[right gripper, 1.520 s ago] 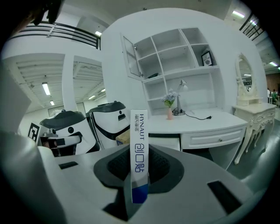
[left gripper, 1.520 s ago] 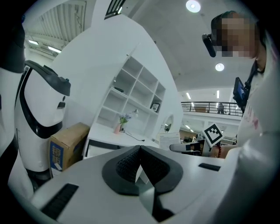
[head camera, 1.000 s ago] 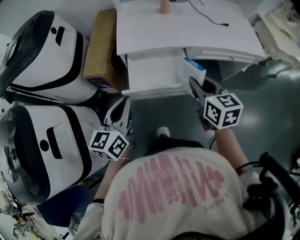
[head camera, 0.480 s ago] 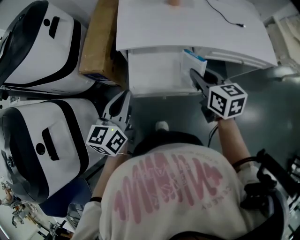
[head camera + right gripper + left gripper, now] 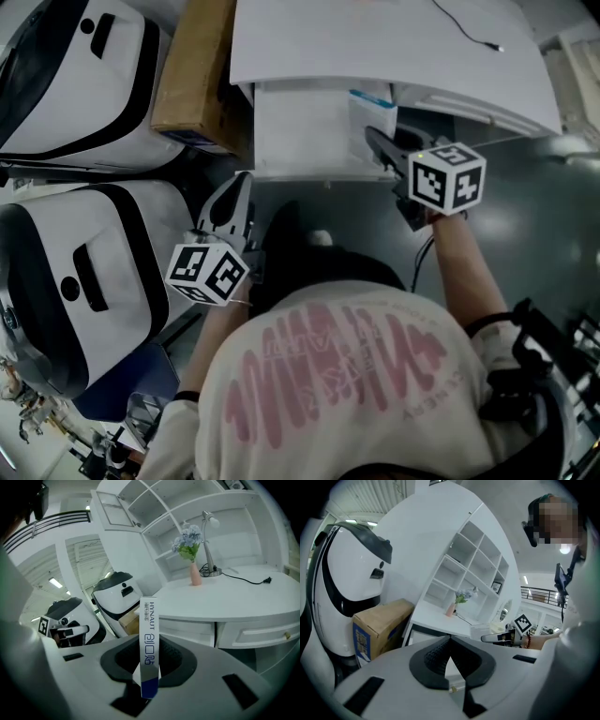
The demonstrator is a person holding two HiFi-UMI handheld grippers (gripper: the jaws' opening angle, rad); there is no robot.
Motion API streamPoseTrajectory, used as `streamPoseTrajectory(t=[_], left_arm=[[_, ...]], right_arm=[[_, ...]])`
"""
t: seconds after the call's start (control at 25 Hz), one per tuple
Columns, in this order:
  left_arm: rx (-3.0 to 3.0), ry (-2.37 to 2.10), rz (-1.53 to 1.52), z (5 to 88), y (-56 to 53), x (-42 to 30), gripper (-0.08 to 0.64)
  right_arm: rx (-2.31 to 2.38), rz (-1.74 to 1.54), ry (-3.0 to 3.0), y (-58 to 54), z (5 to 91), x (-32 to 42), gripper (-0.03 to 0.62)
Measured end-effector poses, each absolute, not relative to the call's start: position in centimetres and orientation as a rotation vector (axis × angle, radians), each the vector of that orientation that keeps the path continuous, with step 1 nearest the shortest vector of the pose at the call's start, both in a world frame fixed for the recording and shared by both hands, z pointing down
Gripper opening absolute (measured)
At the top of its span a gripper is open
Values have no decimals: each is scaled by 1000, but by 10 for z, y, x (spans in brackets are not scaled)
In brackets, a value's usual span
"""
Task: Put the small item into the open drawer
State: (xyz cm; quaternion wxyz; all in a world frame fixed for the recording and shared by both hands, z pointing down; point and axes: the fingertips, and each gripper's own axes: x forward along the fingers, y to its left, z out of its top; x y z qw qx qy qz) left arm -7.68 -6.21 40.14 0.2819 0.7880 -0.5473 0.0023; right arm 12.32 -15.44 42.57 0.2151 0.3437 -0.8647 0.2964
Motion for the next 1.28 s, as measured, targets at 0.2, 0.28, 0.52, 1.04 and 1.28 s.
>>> streamPoseTrajectory(t=[0.2,0.28,0.52,1.04,1.28], left_arm=[[2108,-1440,14,408,-65,-71,29],[2108,-1427,27,413,-65,-71,29],[2077,-1411,50,431,-76,-80,29],[2046,-1416,87,451,-118,-107,29],[2036,-1417,95,459,-124,-113,29]], right_arm=[[807,667,-2348,-160,442,104,86],[776,639,-2327,-165,450,97,86],[705,644,-2269,-183,476,81,86],[514,592,-2125,-203,547,49,87],[459,596,-2063,-200,577,49,87]])
